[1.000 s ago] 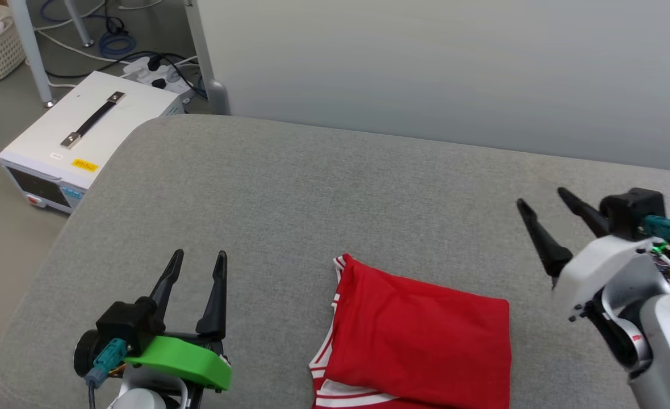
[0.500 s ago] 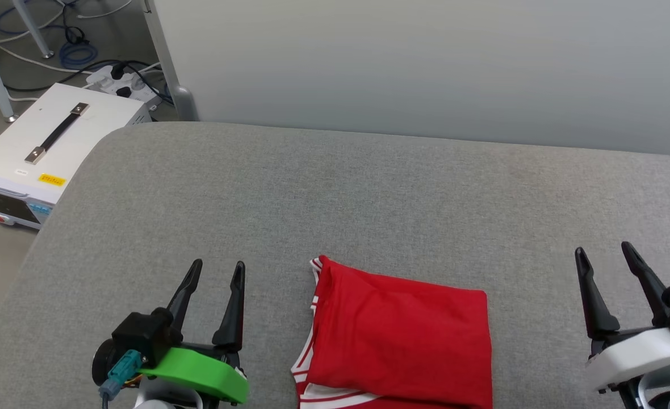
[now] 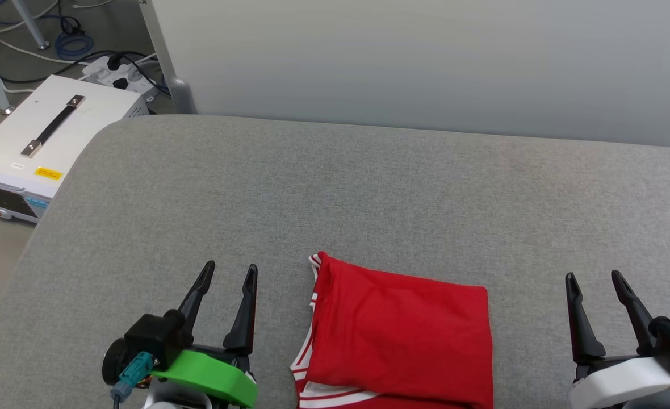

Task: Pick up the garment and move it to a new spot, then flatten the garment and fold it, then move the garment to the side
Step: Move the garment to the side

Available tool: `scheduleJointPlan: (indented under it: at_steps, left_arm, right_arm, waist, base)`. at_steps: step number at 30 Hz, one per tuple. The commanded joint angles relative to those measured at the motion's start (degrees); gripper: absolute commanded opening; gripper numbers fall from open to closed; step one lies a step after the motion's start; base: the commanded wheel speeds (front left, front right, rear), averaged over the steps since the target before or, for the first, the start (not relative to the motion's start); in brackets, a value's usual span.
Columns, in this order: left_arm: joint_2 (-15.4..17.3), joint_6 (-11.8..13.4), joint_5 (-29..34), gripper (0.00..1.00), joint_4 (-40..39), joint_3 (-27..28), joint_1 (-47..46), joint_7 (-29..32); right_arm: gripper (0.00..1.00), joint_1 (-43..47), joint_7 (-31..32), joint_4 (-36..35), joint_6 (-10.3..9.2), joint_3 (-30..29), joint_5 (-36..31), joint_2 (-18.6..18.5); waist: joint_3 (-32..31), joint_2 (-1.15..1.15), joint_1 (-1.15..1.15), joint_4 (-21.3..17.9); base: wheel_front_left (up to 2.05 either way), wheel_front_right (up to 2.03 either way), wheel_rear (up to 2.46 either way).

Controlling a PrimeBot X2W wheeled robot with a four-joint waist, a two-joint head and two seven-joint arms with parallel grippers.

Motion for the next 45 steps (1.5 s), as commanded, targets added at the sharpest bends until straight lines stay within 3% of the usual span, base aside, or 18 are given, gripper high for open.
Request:
scheduleJointPlan:
  at_steps: [1, 6, 10, 17, 23, 31, 36, 37, 38, 40, 45]
  left_arm:
    - [0.1, -0.2, 0.3, 1.00, -0.2, -0.1, 0.0, -0.3]
    - [0.0, -0.2, 0.5, 1.00, 0.2, -0.7, -0.5, -0.3]
    - [0.0, -0.2, 0.6, 1.00, 0.4, -0.9, -0.8, -0.3]
    - [0.0, -0.2, 0.9, 1.00, 0.2, -1.9, -2.3, -0.3]
    - [-0.4, -0.2, 1.0, 1.00, 0.3, -2.9, -3.7, -0.3]
    - [-0.6, -0.2, 1.0, 1.00, 1.1, -3.4, -5.5, -0.3]
    - [-0.8, -0.2, 1.0, 1.00, 1.1, -3.4, -5.9, -0.3]
    - [-0.7, -0.2, 1.0, 1.00, 1.2, -3.4, -6.0, -0.3]
    - [-0.7, -0.2, 1.0, 1.00, 1.2, -3.4, -6.1, -0.3]
    - [-0.6, -0.2, 1.1, 1.00, 1.5, -3.0, -6.2, -0.3]
    - [-0.5, -0.2, 1.1, 1.00, 1.9, -3.2, -5.8, -0.3]
  right_arm:
    - [1.00, -0.2, -0.2, 0.2, -0.02, 0.3, -0.3, -0.3]
    - [1.00, -0.4, 2.5, 0.7, -0.02, 0.7, 0.7, -0.5]
    - [1.00, -0.5, 8.6, 0.6, -0.02, 2.6, 3.0, -1.3]
    - [1.00, -2.2, 30.0, -1.6, -0.02, 8.8, 9.9, -4.2]
    - [1.00, -4.6, 46.5, -1.4, -0.02, 7.3, 12.8, -1.4]
    - [1.00, -8.4, 55.4, 3.9, -0.02, 4.5, 11.4, 1.5]
    - [1.00, -8.5, 57.2, 6.9, -0.02, 5.3, 11.2, 2.1]
    - [0.95, -8.5, 57.5, 7.5, -0.02, 5.7, 11.0, 2.1]
    - [0.44, -8.5, 57.6, 7.9, -0.02, 6.0, 10.8, 2.0]
    - [0.00, -9.2, 56.3, 8.4, -0.02, 7.6, 10.1, 1.0]
    - [0.00, -10.4, 54.6, 6.8, -0.02, 10.6, 8.6, -2.7]
  waist:
    - [0.1, 0.00, 0.00, 0.1]
    - [0.8, 0.00, 0.00, 0.7]
    - [1.6, 0.00, 0.00, 1.3]
    - [4.2, 0.00, 0.00, 2.8]
    - [6.7, 0.00, 0.00, 4.8]
    - [9.8, 0.00, 0.00, 8.5]
    - [10.6, 0.00, 0.00, 9.3]
    - [10.6, 0.00, 0.00, 9.4]
    - [10.7, 0.00, 0.00, 9.4]
    - [10.4, 0.00, 0.00, 8.8]
    - [9.0, 0.00, 0.00, 6.9]
  base:
    - [0.00, 0.00, 0.00]
    - [0.00, 0.00, 0.00]
    - [0.00, 0.00, 0.00]
    - [0.00, 0.00, 0.00]
    - [0.00, 0.00, 0.00]
    - [0.00, 0.00, 0.00]
    - [0.00, 0.00, 0.00]
    - [0.00, 0.00, 0.00]
    - [0.00, 0.00, 0.00]
    - [0.00, 0.00, 0.00]
    - [0.00, 0.00, 0.00]
